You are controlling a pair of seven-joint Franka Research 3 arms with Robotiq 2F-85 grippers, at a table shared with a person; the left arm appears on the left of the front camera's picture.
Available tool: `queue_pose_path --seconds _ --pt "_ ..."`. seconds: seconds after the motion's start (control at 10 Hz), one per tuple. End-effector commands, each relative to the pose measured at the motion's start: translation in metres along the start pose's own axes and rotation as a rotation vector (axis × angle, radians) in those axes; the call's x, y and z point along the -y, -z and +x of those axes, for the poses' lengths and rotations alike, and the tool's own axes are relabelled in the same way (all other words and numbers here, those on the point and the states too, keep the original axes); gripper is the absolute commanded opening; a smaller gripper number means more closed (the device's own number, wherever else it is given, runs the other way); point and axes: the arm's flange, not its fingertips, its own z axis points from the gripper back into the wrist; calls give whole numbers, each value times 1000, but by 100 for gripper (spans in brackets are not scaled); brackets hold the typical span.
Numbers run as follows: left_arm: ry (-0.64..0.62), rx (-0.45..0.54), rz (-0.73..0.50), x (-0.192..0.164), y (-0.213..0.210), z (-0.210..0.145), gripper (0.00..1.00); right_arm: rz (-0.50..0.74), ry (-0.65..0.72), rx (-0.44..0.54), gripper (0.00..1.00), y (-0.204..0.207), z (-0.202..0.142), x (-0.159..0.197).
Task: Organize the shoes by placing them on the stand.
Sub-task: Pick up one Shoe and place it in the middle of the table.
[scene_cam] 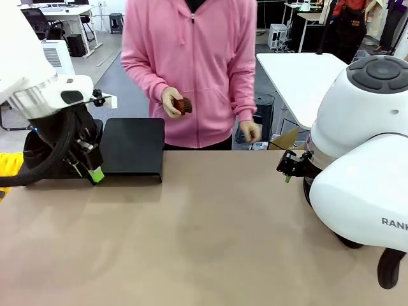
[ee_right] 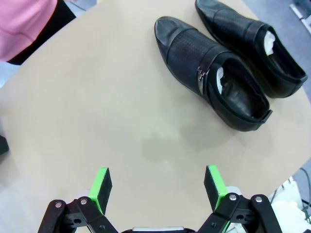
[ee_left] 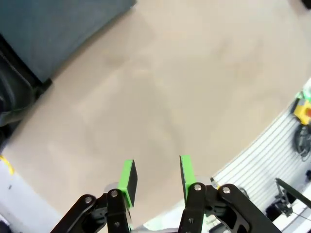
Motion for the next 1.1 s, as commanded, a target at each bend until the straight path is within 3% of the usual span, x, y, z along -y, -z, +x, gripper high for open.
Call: queue_pose_path --seconds 0.0,0.4,1.0 --pt "34 5 1 15 3 -10 49 -2 -11 12 100 -1 1 1" --pt "34 5 1 15 3 -10 49 0 0 0 100 0 0 0" --pt "34 5 1 15 3 -10 49 -39 -256 -220 100 12 68 66"
